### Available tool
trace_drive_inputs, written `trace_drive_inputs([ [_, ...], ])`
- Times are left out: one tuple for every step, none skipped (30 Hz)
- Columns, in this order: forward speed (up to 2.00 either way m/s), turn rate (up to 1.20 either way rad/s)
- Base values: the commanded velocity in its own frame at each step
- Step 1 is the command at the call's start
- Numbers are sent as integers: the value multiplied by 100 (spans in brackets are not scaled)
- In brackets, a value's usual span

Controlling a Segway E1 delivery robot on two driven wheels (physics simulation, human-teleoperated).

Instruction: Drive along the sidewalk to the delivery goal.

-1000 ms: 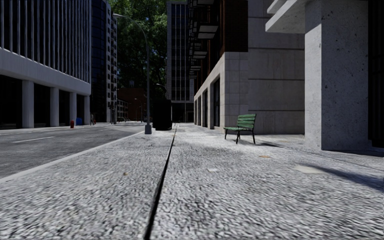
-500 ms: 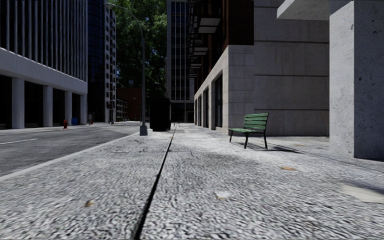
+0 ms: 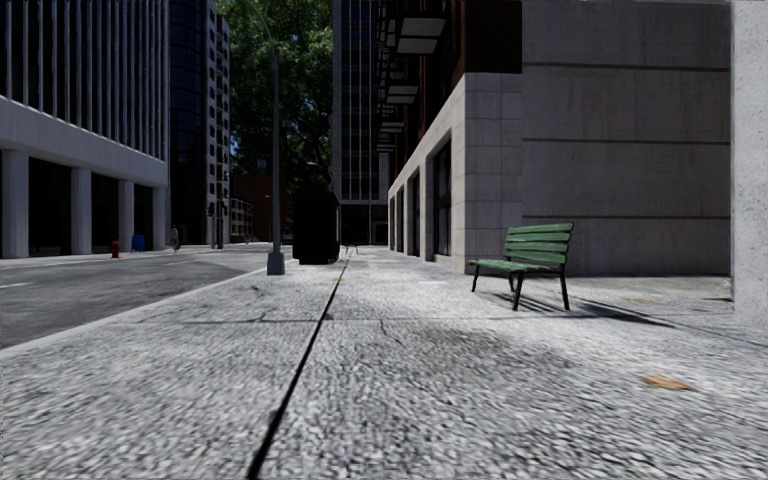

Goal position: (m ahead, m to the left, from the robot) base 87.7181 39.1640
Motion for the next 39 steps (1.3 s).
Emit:
trace_drive_inputs([
  [200,0],
  [200,0],
  [200,0],
  [200,0],
  [200,0],
  [200,0],
  [200,0],
  [200,0],
  [200,0],
  [200,0],
  [200,0],
  [200,0],
  [200,0],
  [200,0],
  [200,0],
  [200,0],
  [200,0],
  [200,0],
  [200,0],
  [200,0],
  [200,0],
  [200,0],
  [200,0],
  [200,0],
  [200,0],
  [200,0],
  [200,0],
  [200,0],
  [200,0],
  [200,0],
  [200,0],
  [200,0],
  [200,0],
  [200,0],
  [200,0],
  [200,0],
  [200,0],
  [200,0],
  [200,0],
])
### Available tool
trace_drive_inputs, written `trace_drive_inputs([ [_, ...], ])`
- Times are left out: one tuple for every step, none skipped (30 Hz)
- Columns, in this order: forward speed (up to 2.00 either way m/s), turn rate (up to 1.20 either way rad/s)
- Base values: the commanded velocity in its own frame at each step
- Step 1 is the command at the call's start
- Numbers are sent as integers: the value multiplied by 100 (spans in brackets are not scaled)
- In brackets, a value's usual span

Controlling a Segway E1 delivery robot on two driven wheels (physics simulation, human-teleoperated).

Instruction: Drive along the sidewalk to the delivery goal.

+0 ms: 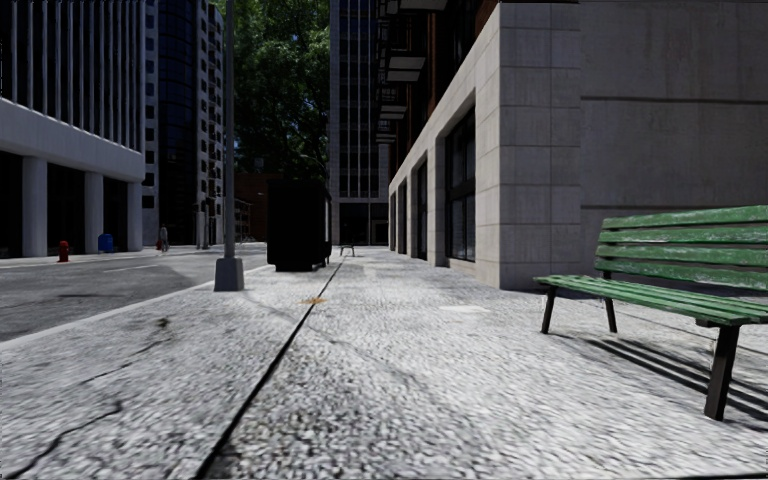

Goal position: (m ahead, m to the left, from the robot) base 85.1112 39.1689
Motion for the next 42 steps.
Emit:
trace_drive_inputs([
  [200,0],
  [200,0],
  [200,0],
  [200,0],
  [200,0],
  [200,0],
  [200,0],
  [200,0],
  [200,0],
  [200,0],
  [200,0],
  [200,0],
  [200,0],
  [200,0],
  [200,0],
  [200,0],
  [200,0],
  [200,0],
  [200,0],
  [200,0],
  [200,0],
  [200,0],
  [200,0],
  [200,0],
  [200,0],
  [200,0],
  [200,0],
  [200,0],
  [200,0],
  [200,0],
  [200,0],
  [200,0],
  [200,0],
  [200,0],
  [199,0],
  [197,0],
  [197,0],
  [197,0],
  [199,0],
  [200,0],
  [200,0],
  [200,0],
])
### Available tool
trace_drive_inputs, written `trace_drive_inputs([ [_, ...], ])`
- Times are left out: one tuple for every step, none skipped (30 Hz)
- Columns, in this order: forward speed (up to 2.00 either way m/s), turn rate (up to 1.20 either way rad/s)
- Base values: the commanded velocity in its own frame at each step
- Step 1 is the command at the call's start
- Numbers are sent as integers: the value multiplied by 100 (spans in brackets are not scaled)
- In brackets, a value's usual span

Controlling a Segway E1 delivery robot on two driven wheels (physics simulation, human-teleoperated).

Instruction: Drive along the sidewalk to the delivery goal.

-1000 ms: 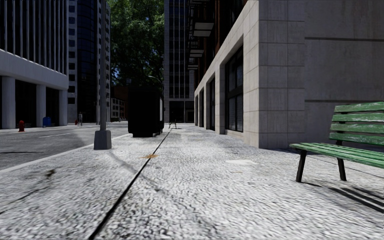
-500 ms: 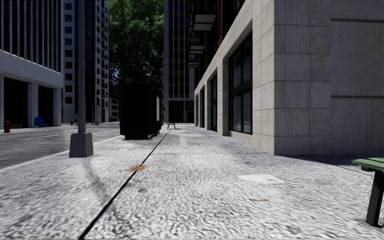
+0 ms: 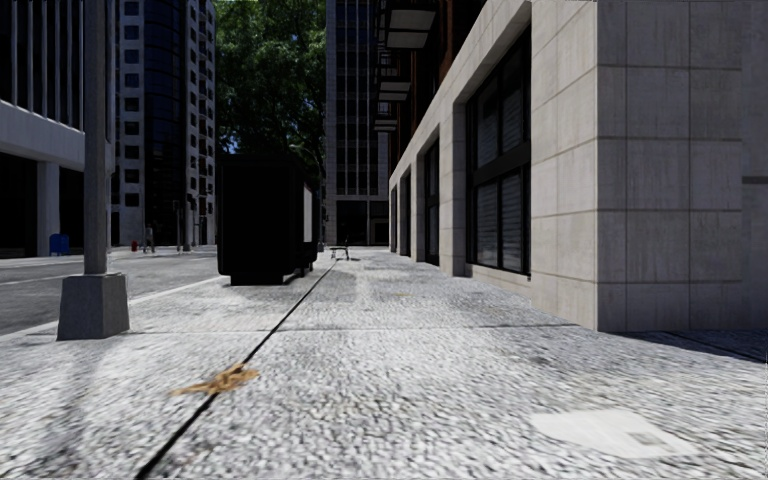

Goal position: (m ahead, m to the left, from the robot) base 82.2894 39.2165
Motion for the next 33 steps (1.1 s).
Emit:
trace_drive_inputs([
  [200,0],
  [200,0],
  [200,0],
  [200,0],
  [200,0],
  [200,0],
  [200,0],
  [200,0],
  [200,0],
  [200,0],
  [200,0],
  [200,0],
  [200,0],
  [200,0],
  [200,0],
  [200,0],
  [200,0],
  [200,0],
  [200,0],
  [200,0],
  [200,0],
  [200,0],
  [200,0],
  [200,0],
  [200,0],
  [200,0],
  [200,0],
  [200,0],
  [200,0],
  [200,0],
  [200,0],
  [200,0],
  [200,0],
])
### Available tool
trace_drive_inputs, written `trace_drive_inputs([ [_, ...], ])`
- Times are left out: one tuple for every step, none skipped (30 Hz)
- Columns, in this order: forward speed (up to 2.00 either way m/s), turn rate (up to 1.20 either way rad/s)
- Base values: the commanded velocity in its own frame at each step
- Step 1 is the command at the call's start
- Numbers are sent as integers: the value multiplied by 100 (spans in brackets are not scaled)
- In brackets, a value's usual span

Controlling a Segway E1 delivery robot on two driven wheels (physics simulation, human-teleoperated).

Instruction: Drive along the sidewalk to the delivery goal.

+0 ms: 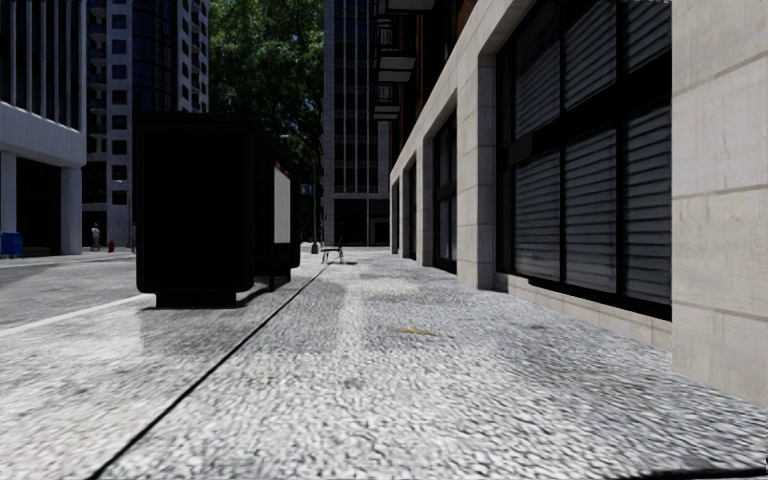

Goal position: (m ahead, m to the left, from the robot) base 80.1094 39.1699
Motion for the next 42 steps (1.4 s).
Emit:
trace_drive_inputs([
  [200,0],
  [200,0],
  [200,0],
  [200,0],
  [200,0],
  [200,0],
  [200,0],
  [200,0],
  [200,0],
  [200,0],
  [200,0],
  [200,0],
  [200,0],
  [200,0],
  [200,0],
  [200,0],
  [200,0],
  [200,0],
  [200,0],
  [200,0],
  [200,0],
  [200,0],
  [200,0],
  [200,0],
  [200,0],
  [200,0],
  [200,0],
  [200,0],
  [200,0],
  [200,0],
  [200,0],
  [200,0],
  [200,0],
  [200,0],
  [200,0],
  [200,0],
  [200,0],
  [200,0],
  [200,0],
  [200,0],
  [200,0],
  [200,0],
])
